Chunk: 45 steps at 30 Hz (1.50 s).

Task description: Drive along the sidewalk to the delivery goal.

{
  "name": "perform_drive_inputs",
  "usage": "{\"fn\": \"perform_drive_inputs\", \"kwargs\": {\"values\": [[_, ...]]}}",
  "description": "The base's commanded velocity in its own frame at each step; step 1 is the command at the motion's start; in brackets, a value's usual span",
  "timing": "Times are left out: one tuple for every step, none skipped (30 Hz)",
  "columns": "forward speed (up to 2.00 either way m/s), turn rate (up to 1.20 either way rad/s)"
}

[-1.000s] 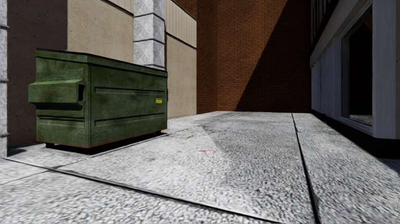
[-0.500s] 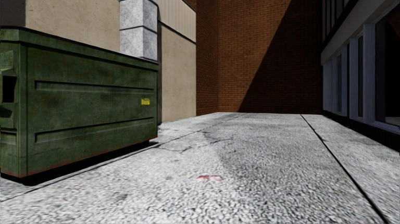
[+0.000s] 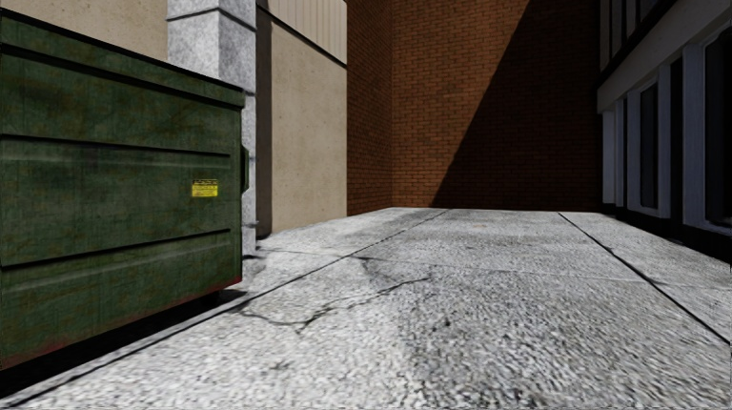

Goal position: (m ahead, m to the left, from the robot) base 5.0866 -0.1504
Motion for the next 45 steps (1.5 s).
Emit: {"fn": "perform_drive_inputs", "kwargs": {"values": [[2.0,0.0],[2.0,0.0],[2.0,0.0],[2.0,0.0],[2.0,0.0],[2.0,0.0],[2.0,0.0],[2.0,0.0],[2.0,0.0],[2.0,0.0],[1.97,0.0],[1.88,0.0],[1.88,0.0],[1.7,0.0],[1.57,0.0],[1.51,0.0],[1.51,0.0],[1.43,0.0],[1.38,0.0],[1.35,0.0],[1.35,0.0],[1.31,0.0],[1.29,0.0],[1.28,0.0],[1.28,0.0],[1.26,0.0],[1.22,0.0],[1.19,0.0],[1.19,0.0],[1.17,-0.08],[1.16,-0.24],[1.16,-0.37],[1.16,-0.37],[1.16,-0.4],[1.17,-0.41],[1.19,-0.41],[1.19,-0.41],[1.26,-0.41],[1.29,-0.41],[1.29,-0.41],[1.3,-0.41],[1.3,-0.41],[1.3,-0.41],[1.3,-0.41],[1.3,-0.41]]}}
